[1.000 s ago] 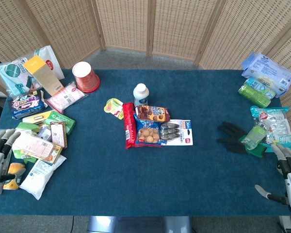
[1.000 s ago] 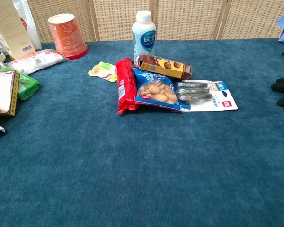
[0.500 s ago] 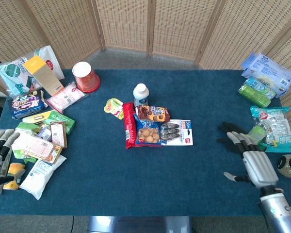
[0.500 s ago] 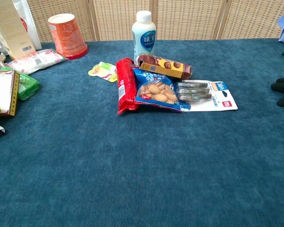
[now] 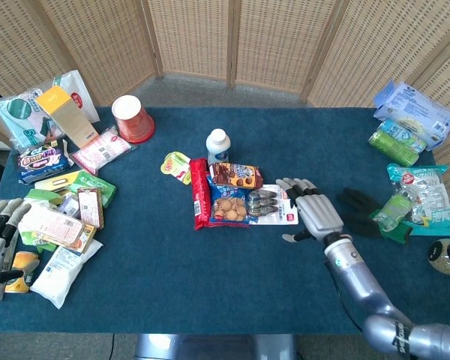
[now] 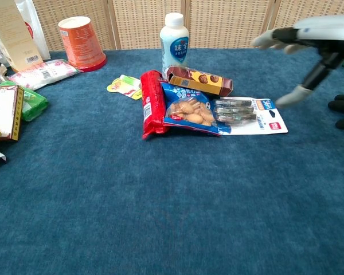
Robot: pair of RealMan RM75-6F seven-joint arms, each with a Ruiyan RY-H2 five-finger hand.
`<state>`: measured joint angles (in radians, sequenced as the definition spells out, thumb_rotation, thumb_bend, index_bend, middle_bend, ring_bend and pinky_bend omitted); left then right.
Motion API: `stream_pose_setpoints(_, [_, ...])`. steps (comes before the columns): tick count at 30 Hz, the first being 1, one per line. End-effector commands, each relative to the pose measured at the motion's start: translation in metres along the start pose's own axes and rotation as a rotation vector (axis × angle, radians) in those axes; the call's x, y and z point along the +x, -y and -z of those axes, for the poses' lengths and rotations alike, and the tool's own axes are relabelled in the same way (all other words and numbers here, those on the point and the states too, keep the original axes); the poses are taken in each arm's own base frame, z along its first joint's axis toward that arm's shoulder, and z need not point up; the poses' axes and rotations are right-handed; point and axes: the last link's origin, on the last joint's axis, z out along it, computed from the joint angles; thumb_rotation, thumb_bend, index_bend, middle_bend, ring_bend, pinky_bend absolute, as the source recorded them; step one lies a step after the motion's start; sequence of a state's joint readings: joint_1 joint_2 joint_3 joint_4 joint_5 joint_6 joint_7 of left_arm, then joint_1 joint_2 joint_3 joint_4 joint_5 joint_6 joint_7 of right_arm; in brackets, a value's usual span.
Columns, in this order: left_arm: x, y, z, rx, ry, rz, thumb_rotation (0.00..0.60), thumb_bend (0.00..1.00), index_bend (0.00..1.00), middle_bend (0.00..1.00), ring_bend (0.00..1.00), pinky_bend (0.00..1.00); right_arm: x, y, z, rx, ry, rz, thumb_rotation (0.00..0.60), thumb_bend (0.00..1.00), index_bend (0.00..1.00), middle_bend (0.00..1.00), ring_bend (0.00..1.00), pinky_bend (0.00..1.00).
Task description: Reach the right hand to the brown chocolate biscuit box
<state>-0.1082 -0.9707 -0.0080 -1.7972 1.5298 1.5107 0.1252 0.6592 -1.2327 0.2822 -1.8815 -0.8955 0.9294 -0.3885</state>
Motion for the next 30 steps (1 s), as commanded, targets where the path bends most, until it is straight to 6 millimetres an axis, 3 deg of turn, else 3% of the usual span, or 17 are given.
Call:
stream_pose_setpoints(1, [-0.002, 0.0, -0.002, 0.004, 0.004, -0.004, 0.6, 0.0, 0.1, 0.0, 0.0, 0.0, -0.004, 0.02, -0.032, 0.018, 0.029, -0.02, 0.6, 0.0, 0.0, 0.0, 0.0, 0.0])
stream_pose_setpoints(8, [-0.008, 0.001, -0.005, 0.021, 0.024, -0.016, 0.6, 0.0, 0.1, 0.0, 0.0, 0.0, -0.003, 0.038, -0.08, 0.027, 0.034, -0.064, 0.6, 0.0, 0.0, 0.0, 0.0, 0.0])
stream_pose_setpoints(17, [-0.01, -0.001, -0.007, 0.034, 0.016, -0.033, 0.6, 0.0, 0.1, 0.0, 0.0, 0.0, -0.002, 0.04, -0.133, -0.008, 0.022, -0.144, 0.6, 0.0, 0.0, 0.0, 0.0, 0.0])
stream_pose_setpoints(23, [-0.009, 0.002, -0.008, 0.052, 0.01, -0.038, 0.6, 0.0, 0.1, 0.0, 0.0, 0.0, -0.013, 0.046, -0.147, -0.006, 0.039, -0.148, 0.6, 0.0, 0.0, 0.0, 0.0, 0.0])
stream_pose_setpoints(30, [-0.008, 0.006, -0.009, 0.069, 0.008, -0.041, 0.6, 0.0, 0.1, 0.0, 0.0, 0.0, -0.028, 0.041, -0.159, -0.029, 0.068, -0.148, 0.6, 0.0, 0.0, 0.0, 0.0, 0.0])
